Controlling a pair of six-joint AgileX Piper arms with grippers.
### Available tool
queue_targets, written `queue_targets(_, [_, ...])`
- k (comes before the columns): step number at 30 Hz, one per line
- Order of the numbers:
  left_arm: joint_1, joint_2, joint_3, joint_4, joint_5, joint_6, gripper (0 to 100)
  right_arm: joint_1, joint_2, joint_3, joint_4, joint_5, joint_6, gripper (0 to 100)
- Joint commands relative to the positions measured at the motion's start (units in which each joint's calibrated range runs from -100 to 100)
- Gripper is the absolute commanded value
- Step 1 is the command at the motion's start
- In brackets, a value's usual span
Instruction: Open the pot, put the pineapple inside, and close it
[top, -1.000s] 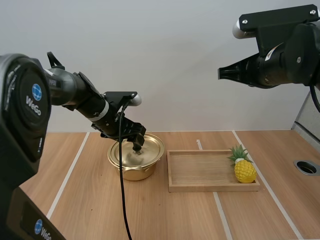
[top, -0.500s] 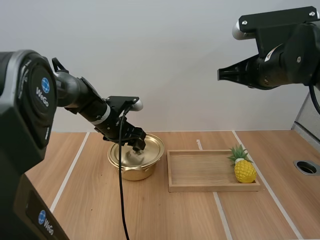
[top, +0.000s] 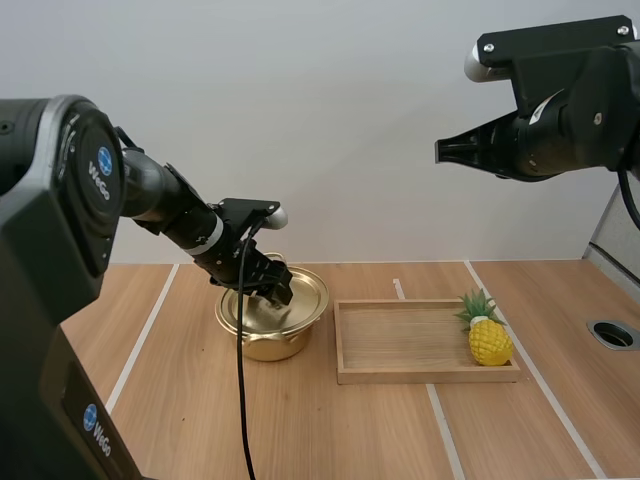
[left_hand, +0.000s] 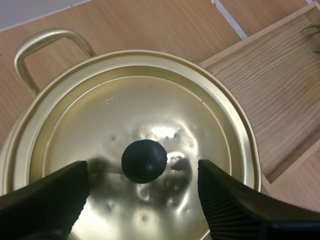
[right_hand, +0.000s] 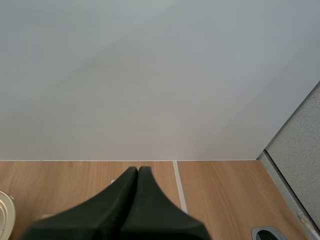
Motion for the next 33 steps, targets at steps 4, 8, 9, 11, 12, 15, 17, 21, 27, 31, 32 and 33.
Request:
queue_targets(4, [-0.18,0.2,-0.1,-5.2,0.0,4.0,100,-0.2,-0.2,-0.5,0.1,0.2,0.1,0])
queue_targets(8, [-0.18,0.2,-0.1,-6.5,-0.2,5.3,100,-0.2,-0.2,-0.5,0.1,0.2,0.1,0])
queue_targets(9, [-0.18,0.2,-0.1,-6.5,-0.4,5.7,100,-0.2,-0.2,-0.5,0.1,0.2,0.1,0])
queue_targets(11, [-0.18,0.2,-0.1,-6.5,-1.3,6.1,100,-0.2,-0.2,-0.5,0.1,0.2,0.1,0])
queue_targets(12, [-0.18,0.2,-0.1,-6.5,-2.1,6.2,100,-0.2,-0.2,-0.5,0.1,0.2,0.1,0])
queue_targets(15, [-0.18,0.2,-0.1,-6.6,-3.2,7.0,100,-0.2,-0.2,-0.5,0.1,0.2,0.1,0])
queue_targets(17, [-0.18,0.2,-0.1,-6.6,-3.8,7.3,100,-0.2,-0.2,-0.5,0.1,0.2,0.1,0])
queue_targets(21, [-0.18,0.2,-0.1,-6.6,-3.9,8.0,100,-0.2,-0.2,-0.5,0.1,0.2,0.1,0])
queue_targets(27, [-0.18,0.2,-0.1,-6.6,-3.9,7.8,100,-0.2,-0.2,-0.5,0.1,0.2,0.1,0])
queue_targets(31, [-0.18,0.2,-0.1,-6.4,-3.1,7.1,93,-0.2,-0.2,-0.5,0.1,0.2,0.1,0])
queue_targets(32, [-0.18,0.2,-0.1,-6.4,-2.7,6.7,84,-0.2,-0.2,-0.5,0.1,0.2,0.1,0])
queue_targets(33, [-0.18,0.2,-0.1,-6.4,-2.3,6.3,71,-0.2,-0.2,-0.5,0.1,0.2,0.1,0])
